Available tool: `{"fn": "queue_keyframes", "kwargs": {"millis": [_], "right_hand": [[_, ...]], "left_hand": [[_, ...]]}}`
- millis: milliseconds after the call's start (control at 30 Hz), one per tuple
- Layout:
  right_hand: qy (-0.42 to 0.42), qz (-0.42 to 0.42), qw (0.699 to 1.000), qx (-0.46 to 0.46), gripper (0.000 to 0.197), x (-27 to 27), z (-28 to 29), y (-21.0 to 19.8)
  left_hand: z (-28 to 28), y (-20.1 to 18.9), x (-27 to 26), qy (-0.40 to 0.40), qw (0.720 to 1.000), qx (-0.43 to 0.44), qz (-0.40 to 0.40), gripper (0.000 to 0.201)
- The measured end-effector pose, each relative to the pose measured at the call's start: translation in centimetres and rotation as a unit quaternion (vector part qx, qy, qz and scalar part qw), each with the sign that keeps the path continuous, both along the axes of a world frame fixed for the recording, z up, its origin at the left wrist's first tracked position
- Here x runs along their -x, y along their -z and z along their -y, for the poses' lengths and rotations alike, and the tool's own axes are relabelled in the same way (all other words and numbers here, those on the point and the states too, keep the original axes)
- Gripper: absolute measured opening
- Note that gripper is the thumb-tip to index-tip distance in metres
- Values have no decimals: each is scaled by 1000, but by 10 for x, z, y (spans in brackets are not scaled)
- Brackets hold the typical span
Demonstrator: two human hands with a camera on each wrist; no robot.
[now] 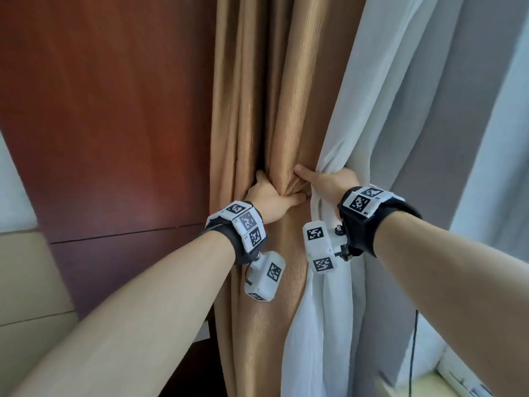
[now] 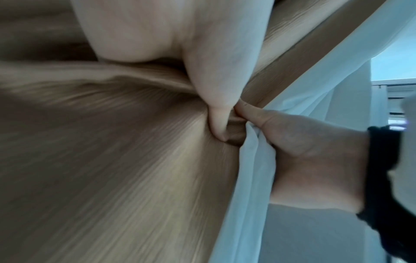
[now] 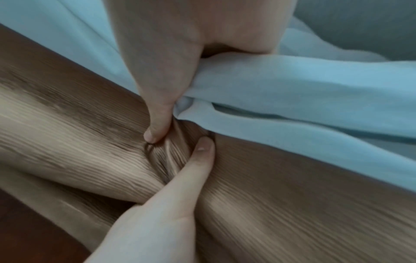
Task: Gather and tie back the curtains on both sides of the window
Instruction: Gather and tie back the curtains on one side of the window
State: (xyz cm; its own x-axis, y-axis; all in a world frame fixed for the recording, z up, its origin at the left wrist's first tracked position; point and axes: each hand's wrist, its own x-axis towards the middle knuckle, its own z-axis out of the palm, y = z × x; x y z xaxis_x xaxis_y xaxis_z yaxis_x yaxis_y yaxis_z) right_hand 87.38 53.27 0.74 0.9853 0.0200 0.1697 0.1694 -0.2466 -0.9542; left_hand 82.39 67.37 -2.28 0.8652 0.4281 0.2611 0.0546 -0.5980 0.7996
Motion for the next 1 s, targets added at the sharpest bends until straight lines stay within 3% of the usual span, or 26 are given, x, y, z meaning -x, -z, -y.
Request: {"fn": "queue_keyframes", "kwargs": {"millis": [333,533,733,800,867,1000], "right_hand": [[16,-9,1000,23,80,88,71,2],[-1,-4,999,38,80,124,124,11],[-12,-34,999,29,44,157,186,23],[-1,-38,999,32,34,167,202,24],[21,-42,998,34,32,175,211,26],[25,-33,998,38,37,196,223,28]], "left_hand": [[51,-1,81,33,999,6,-33,126],[88,-1,125,-9,999,27,-30,127],[146,2,171,-118,992,28,45,111],[163,1,187,-188,975,-54,102,117],[178,1,201,-220,942,-186,171,124],[203,2,221,-163,864,-394,267,125]]}}
